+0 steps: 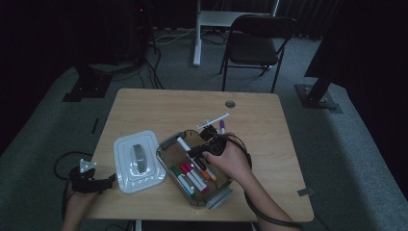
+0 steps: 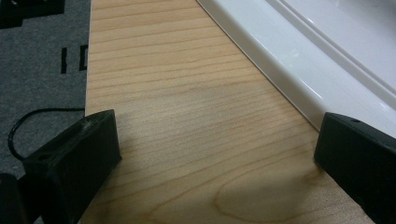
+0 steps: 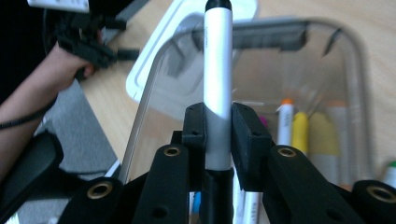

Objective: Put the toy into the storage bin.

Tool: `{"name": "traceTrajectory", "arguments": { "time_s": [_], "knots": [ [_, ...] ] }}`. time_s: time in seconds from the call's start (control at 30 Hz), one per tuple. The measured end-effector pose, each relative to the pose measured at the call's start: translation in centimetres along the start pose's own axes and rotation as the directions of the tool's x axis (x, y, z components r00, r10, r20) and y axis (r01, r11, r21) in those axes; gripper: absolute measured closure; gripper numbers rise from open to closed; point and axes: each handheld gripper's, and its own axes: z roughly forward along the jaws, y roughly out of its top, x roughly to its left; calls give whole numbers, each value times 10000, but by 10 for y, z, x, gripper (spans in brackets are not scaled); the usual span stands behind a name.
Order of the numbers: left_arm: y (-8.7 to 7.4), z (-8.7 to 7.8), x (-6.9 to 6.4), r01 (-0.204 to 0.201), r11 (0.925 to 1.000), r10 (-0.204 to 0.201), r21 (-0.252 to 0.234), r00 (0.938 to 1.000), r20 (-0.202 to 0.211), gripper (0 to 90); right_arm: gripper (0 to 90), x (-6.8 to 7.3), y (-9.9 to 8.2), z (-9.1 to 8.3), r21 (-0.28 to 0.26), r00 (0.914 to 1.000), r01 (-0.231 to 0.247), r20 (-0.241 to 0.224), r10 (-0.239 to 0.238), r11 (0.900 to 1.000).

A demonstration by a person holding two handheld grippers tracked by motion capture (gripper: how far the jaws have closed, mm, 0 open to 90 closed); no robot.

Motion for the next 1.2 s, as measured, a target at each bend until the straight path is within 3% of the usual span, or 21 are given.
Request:
{"name": "traceTrajectory", "arguments": {
  "time_s": [0.2, 0.23, 0.57, 0.93, 1.2],
  "knots": [
    [0, 0, 0, 3, 10000, -3, -16, 10000, -5, 7, 763, 2, -5, 22, 576, 9999, -61, -84, 66, 9983],
    [0, 0, 0, 0, 10000, 0, -16, 10000, -4, 7, 763, 2, -7, 29, 839, 10000, -65, -59, 70, 9965],
    [0, 0, 0, 12, 10000, -12, -24, 10000, -5, 6, 763, 2, -15, 60, 1674, 9997, -159, -142, 186, 9858],
    [0, 0, 0, 0, 10000, 0, -12, 10000, -6, 7, 763, 10, -21, 85, 2478, 9993, 44, -362, 48, 9688],
    [0, 0, 0, 7, 10000, -7, -5, 10000, -1, 6, 760, 11, -22, 104, 3234, 9997, 103, -247, -25, 9462]
  ]
}}
